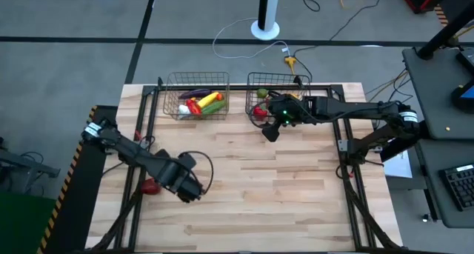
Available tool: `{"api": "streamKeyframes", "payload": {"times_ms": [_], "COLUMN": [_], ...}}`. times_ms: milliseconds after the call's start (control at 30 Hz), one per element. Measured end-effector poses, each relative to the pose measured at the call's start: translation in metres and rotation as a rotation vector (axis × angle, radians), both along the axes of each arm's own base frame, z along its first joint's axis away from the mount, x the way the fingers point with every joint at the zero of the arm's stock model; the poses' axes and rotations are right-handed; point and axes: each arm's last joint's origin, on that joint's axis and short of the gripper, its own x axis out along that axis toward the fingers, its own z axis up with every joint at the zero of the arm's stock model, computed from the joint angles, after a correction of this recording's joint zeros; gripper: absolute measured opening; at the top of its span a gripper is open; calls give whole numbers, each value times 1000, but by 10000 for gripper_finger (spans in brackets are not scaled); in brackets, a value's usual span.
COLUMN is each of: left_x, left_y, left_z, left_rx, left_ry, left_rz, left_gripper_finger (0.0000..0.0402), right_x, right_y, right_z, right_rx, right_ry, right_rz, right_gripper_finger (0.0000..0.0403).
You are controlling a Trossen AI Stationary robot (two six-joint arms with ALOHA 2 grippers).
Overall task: Sort produce into baskets
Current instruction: Put the red apple into the right wire basket
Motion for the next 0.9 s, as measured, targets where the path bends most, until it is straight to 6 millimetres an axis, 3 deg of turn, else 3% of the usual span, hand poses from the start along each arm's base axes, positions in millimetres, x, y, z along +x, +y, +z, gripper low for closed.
{"api": "streamKeyframes", "payload": {"times_ms": [233, 467, 633, 767, 900], "left_x": [-13, -30, -54, -74, -81], "left_y": [-17, -22, -29, -20, -15], "left_z": [-26, -49, -52, -54, -47], "left_rx": [-29, -76, -118, -164, -206], "left_ry": [164, 268, 161, 132, 22], "left_rz": [-257, -365, -525, -466, -404], "left_gripper_finger": [179, 166, 145, 121, 105], "right_x": [2, 1, 1, 0, 0], "right_y": [0, 0, 0, 0, 0], "right_z": [-1, -6, -9, -10, -10], "right_rx": [-5, -6, -10, -12, -12], "right_ry": [-21, -11, 1, 5, 5], "right_rz": [6, 10, 16, 20, 20], "right_gripper_finger": [364, 364, 364, 364, 364]}}
